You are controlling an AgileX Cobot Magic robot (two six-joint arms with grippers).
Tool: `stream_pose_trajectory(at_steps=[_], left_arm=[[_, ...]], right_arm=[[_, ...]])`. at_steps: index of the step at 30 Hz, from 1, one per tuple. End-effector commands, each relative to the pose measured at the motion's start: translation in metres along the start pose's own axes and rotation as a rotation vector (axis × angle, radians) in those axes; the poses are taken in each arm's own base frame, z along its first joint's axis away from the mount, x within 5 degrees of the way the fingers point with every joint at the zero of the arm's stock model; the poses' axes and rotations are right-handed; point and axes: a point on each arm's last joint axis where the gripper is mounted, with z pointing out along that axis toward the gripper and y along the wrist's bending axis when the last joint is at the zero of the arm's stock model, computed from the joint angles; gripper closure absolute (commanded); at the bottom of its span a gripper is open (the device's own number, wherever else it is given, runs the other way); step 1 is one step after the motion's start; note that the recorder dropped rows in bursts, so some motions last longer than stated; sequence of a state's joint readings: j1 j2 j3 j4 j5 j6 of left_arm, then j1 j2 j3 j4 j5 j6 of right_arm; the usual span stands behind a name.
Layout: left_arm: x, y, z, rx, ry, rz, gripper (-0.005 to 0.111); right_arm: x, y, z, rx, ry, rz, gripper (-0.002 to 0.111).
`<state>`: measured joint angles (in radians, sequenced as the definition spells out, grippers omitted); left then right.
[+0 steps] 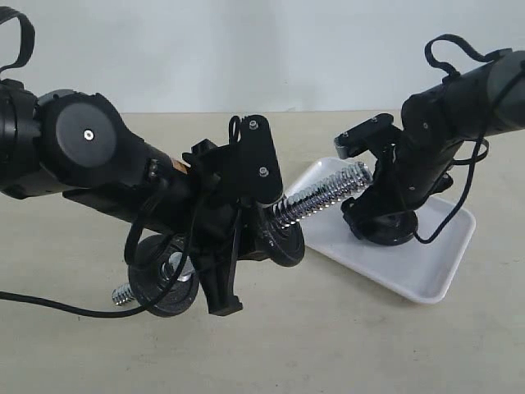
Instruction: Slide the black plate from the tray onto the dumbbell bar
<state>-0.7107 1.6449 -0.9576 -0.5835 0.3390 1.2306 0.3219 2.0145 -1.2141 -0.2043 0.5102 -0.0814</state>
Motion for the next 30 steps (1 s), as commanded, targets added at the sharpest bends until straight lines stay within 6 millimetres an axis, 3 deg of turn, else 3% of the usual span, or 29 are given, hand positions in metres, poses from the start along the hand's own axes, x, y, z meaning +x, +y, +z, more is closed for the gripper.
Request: stream_pose_trajectory(at_steps=[1, 9, 19, 30], left_arm=[[-0.019, 0.015, -0.022, -0.124, -0.101, -0.016, 0.102], [-0.019, 0.014, -0.022, -0.117, -0.099, -0.016, 0.102], [-0.018, 0.014, -0.022, -0.107, -0.095, -0.016, 0.102], [-0.018, 0.014, -0.022, -0.107, -0.095, -0.016, 0.102]], right_arm=[[0.003, 0.000, 0.005, 0.000, 0.013, -0.003, 0.003], [0.004, -0.001, 0.004, -0.033, 0.030, 0.057, 0.003], [0.004, -0.033, -0.005, -0.141, 0.070, 0.166, 0.003], [0.004, -0.024, 0.001, -0.226, 0.071, 0.224, 0.003]])
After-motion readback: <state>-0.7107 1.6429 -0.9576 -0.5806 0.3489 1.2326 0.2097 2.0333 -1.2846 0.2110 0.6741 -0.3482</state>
